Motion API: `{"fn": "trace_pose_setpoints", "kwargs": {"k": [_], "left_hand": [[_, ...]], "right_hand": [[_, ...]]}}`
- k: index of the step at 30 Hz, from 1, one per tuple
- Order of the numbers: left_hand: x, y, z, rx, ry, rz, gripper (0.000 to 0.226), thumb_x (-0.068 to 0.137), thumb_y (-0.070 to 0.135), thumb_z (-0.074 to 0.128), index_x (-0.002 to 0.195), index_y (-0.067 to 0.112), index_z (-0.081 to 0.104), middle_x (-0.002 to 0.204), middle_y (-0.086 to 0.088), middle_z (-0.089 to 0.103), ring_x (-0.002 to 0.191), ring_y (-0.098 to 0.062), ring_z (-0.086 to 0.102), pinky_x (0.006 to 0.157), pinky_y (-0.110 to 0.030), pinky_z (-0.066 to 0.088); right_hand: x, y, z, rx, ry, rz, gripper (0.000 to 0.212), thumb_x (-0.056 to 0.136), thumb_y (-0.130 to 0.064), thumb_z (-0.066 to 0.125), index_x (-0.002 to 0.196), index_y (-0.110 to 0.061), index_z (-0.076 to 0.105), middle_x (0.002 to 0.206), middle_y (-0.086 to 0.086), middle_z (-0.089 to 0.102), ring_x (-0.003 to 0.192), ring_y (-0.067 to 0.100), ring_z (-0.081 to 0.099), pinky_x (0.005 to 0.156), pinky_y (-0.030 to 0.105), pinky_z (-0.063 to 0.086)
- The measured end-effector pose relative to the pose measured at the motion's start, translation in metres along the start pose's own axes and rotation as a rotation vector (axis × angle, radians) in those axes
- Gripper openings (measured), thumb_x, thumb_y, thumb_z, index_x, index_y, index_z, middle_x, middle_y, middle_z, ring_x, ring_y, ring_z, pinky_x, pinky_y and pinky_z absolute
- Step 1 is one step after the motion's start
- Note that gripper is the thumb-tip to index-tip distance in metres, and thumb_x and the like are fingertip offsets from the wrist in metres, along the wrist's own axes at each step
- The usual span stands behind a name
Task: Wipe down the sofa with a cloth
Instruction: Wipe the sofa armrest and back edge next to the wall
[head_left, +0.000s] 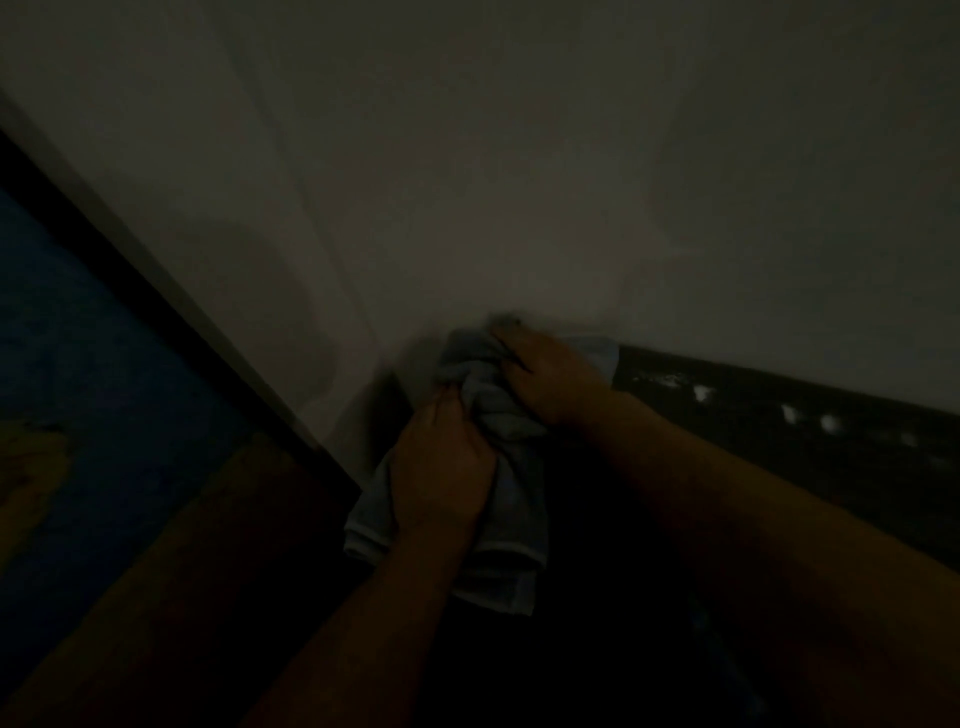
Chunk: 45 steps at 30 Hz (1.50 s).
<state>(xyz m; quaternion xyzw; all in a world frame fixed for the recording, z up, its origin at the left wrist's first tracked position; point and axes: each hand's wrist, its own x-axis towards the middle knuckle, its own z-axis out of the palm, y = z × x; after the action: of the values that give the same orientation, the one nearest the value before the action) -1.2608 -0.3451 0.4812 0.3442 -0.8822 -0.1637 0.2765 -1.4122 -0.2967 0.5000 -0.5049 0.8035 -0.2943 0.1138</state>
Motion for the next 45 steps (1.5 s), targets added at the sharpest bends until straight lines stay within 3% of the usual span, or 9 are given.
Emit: {"fn": "trace_pose_setpoints", "kwargs": {"k": [6, 11, 16, 20, 24, 31, 36, 42, 45], "left_hand": [[0.001, -0.004, 0.001, -0.03, -0.037, 0.025, 0.052, 0.09, 0.035, 0.031, 0.126, 0.008, 0.059, 0.127, -0.012, 0.061, 0.116, -0.026, 0.058, 0.101, -0.027, 0.037], [0.001, -0.005, 0.005, -0.066, 0.016, -0.066, 0.048, 0.09, 0.034, 0.034, 0.117, 0.008, 0.064, 0.113, -0.012, 0.067, 0.099, -0.029, 0.065, 0.086, -0.031, 0.048], [0.004, -0.011, 0.015, -0.101, -0.019, -0.171, 0.045, 0.089, 0.034, 0.043, 0.119, 0.006, 0.062, 0.114, -0.012, 0.066, 0.099, -0.029, 0.065, 0.084, -0.033, 0.053], [0.006, -0.01, 0.017, -0.05, 0.049, -0.113, 0.043, 0.091, 0.035, 0.044, 0.11, 0.003, 0.065, 0.105, -0.014, 0.069, 0.094, -0.029, 0.066, 0.084, -0.032, 0.048], [0.004, -0.012, 0.018, 0.004, 0.043, -0.077, 0.043, 0.091, 0.033, 0.04, 0.109, 0.003, 0.066, 0.102, -0.015, 0.069, 0.091, -0.03, 0.067, 0.083, -0.033, 0.047], [0.0, 0.01, 0.007, 0.019, -0.051, -0.087, 0.038, 0.086, 0.028, 0.041, 0.103, 0.005, 0.067, 0.097, -0.017, 0.069, 0.084, -0.034, 0.067, 0.075, -0.036, 0.053], [0.006, 0.011, 0.011, 0.01, -0.008, 0.106, 0.036, 0.082, 0.021, 0.034, 0.088, 0.0, 0.063, 0.085, -0.02, 0.065, 0.076, -0.036, 0.063, 0.073, -0.036, 0.043], [0.009, 0.0, 0.019, -0.031, 0.083, 0.149, 0.033, 0.085, 0.019, 0.04, 0.094, 0.0, 0.065, 0.086, -0.018, 0.065, 0.075, -0.034, 0.063, 0.071, -0.035, 0.05], [0.01, 0.003, 0.019, 0.015, 0.017, 0.096, 0.03, 0.082, 0.024, 0.043, 0.09, 0.006, 0.066, 0.082, -0.012, 0.066, 0.069, -0.032, 0.062, 0.066, -0.034, 0.048]], "right_hand": [[-0.041, 0.01, -0.005, -0.175, 0.016, 0.019, 0.066, 0.089, -0.036, 0.036, 0.145, -0.003, 0.033, 0.147, 0.017, 0.039, 0.135, 0.032, 0.038, 0.113, 0.033, 0.022], [-0.013, 0.009, 0.003, -0.166, -0.011, 0.037, 0.06, 0.085, -0.032, 0.037, 0.141, -0.009, 0.043, 0.142, 0.014, 0.047, 0.131, 0.03, 0.043, 0.112, 0.035, 0.025], [0.029, 0.001, 0.009, -0.193, -0.148, -0.061, 0.053, 0.092, -0.027, 0.038, 0.142, -0.009, 0.041, 0.146, 0.015, 0.041, 0.133, 0.03, 0.04, 0.112, 0.031, 0.024], [0.046, -0.011, 0.008, -0.255, -0.202, -0.098, 0.066, 0.083, -0.037, 0.027, 0.143, -0.013, 0.04, 0.149, 0.01, 0.038, 0.137, 0.024, 0.035, 0.111, 0.026, 0.018], [0.039, -0.009, 0.006, -0.248, -0.206, -0.12, 0.049, 0.098, -0.025, 0.045, 0.143, -0.009, 0.037, 0.149, 0.013, 0.037, 0.136, 0.026, 0.035, 0.112, 0.027, 0.018], [0.007, 0.003, -0.021, -0.269, -0.258, -0.075, 0.066, 0.093, -0.033, 0.056, 0.149, -0.015, 0.026, 0.152, 0.01, 0.03, 0.137, 0.027, 0.033, 0.11, 0.031, 0.025], [-0.001, 0.017, -0.013, -0.247, -0.149, -0.08, 0.058, 0.094, -0.033, 0.054, 0.145, -0.012, 0.034, 0.147, 0.012, 0.037, 0.136, 0.026, 0.035, 0.109, 0.026, 0.023], [0.01, 0.031, 0.003, -0.255, -0.112, -0.099, 0.06, 0.093, -0.031, 0.058, 0.144, -0.006, 0.037, 0.145, 0.016, 0.041, 0.133, 0.029, 0.04, 0.114, 0.034, 0.025], [0.012, 0.037, 0.005, -0.241, -0.113, -0.096, 0.06, 0.088, -0.042, 0.05, 0.14, -0.012, 0.044, 0.141, 0.014, 0.047, 0.128, 0.03, 0.046, 0.111, 0.037, 0.032]]}}
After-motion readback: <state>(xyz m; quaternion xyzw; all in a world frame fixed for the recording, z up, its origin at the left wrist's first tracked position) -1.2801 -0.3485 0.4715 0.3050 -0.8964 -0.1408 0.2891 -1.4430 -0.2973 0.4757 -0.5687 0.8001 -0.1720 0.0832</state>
